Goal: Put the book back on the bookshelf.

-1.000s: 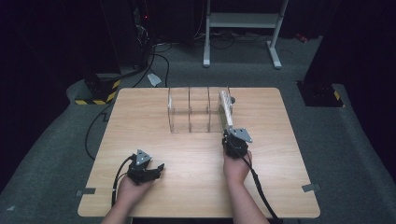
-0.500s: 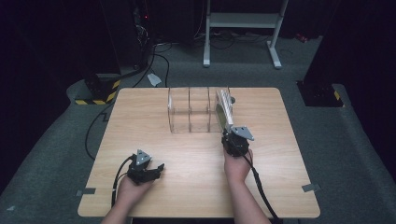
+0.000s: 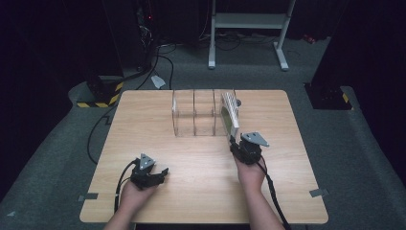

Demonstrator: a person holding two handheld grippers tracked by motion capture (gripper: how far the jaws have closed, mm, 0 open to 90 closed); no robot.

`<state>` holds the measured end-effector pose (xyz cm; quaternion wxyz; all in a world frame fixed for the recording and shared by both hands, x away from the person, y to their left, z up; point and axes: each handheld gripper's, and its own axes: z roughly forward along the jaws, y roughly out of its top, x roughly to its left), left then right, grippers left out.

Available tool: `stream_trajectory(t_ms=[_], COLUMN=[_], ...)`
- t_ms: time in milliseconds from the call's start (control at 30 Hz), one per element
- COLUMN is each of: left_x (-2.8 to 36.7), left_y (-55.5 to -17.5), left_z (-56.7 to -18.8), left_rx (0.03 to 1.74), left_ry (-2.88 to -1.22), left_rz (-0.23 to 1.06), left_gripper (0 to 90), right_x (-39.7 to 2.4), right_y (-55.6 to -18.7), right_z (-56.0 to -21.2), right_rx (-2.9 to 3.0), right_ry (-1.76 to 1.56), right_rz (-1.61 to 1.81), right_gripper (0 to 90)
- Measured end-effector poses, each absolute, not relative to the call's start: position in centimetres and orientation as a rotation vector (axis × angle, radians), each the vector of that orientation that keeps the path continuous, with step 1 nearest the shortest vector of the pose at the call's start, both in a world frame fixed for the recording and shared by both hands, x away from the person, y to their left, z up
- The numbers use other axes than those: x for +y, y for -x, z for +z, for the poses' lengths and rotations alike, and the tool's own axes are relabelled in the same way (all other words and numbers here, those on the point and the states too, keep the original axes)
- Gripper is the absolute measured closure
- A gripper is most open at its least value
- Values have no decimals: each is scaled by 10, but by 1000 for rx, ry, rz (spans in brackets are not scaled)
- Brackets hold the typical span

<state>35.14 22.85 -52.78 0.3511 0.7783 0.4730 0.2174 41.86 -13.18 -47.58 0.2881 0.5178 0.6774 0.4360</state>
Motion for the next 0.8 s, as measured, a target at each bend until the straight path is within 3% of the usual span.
stream_trajectory(t_ms=[800], left_x=[228], left_y=[-350], left_z=[-528], left_rx=[1220], left_ry=[-2015], left_rz=[559], left_gripper=[325], right_x=[-131], right_y=[-434], right_z=[-474], right_rx=[1852], right_ry=[-1354], right_rz=[1189], right_gripper=[720])
